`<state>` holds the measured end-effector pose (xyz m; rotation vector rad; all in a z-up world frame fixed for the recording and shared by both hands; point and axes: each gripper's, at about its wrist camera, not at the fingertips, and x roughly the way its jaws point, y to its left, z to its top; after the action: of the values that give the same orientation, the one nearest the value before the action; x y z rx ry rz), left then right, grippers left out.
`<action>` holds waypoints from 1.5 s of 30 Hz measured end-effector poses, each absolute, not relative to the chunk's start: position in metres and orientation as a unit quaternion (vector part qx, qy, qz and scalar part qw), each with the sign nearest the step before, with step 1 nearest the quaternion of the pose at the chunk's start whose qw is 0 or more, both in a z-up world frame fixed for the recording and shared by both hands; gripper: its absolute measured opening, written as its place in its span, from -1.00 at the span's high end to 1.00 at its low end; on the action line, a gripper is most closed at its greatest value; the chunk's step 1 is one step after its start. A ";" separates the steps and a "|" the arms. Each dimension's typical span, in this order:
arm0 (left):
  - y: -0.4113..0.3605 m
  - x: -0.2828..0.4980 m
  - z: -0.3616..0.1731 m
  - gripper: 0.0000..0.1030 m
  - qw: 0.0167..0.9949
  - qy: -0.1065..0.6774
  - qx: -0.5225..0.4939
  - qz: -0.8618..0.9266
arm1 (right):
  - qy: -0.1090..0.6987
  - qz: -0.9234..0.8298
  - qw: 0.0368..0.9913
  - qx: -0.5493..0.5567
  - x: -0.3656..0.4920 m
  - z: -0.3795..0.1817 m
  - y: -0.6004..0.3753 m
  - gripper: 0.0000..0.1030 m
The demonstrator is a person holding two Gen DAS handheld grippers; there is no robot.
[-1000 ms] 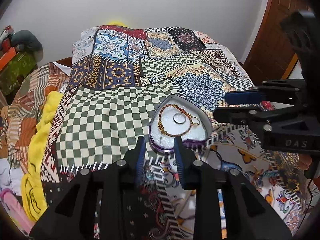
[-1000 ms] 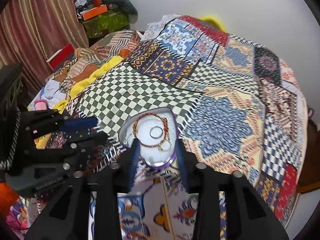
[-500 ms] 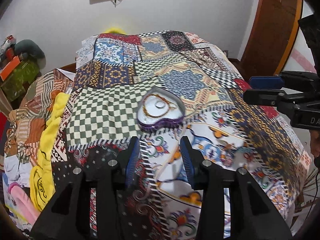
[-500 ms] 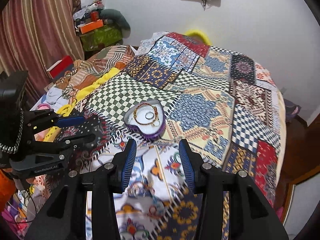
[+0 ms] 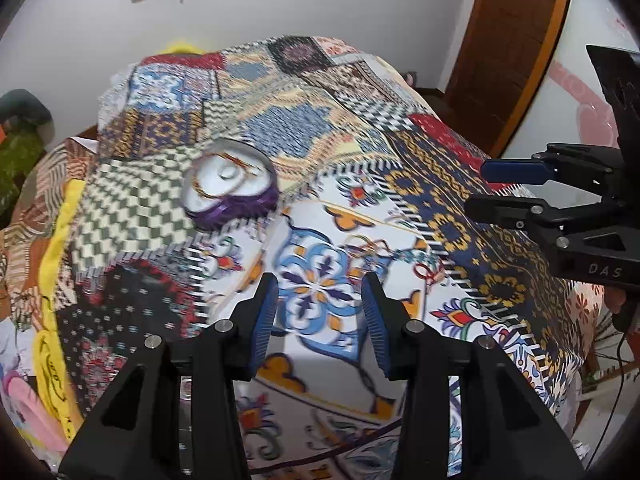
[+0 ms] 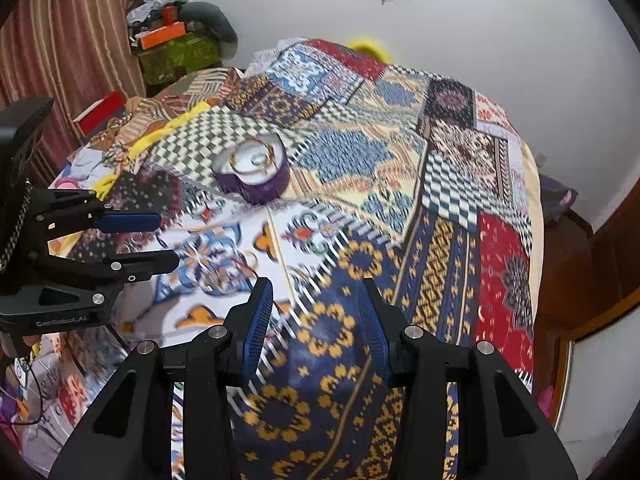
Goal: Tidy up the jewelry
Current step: 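Lift both tools away from the heart box, then grasp the blue beaded bracelet from the quilt with the right gripper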
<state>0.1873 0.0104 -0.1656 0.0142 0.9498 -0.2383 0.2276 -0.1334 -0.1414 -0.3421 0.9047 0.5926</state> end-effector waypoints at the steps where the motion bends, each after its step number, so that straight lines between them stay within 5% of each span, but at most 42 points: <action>1: 0.008 0.188 -0.168 0.18 0.882 0.457 0.007 -0.118 | 0.430 0.279 0.843 -0.161 0.226 -0.144 -0.136 0.22; 10: -0.013 0.201 -0.190 0.20 0.869 0.474 0.006 -0.140 | 0.455 0.288 0.829 -0.152 0.228 -0.168 -0.144 0.22; 17: -0.011 0.203 -0.197 0.81 0.866 0.470 -0.022 -0.170 | 0.450 0.326 0.817 -0.158 0.224 -0.173 -0.126 0.22; 23: -0.001 0.199 -0.196 0.81 0.867 0.466 -0.043 -0.169 | 0.441 0.332 0.815 -0.175 0.227 -0.179 -0.109 0.25; 30: 0.004 0.189 -0.191 0.81 0.873 0.459 -0.038 -0.161 | 0.454 0.337 0.806 -0.174 0.227 -0.189 -0.103 0.85; 45: 0.018 0.172 -0.159 0.81 0.893 0.427 -0.037 -0.136 | 0.400 0.320 0.846 -0.149 0.216 -0.134 -0.108 0.86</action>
<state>0.1717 0.0184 -0.1594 -0.0778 0.8854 -0.2831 0.2161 -0.1085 -0.1343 -0.3149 0.8436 0.6754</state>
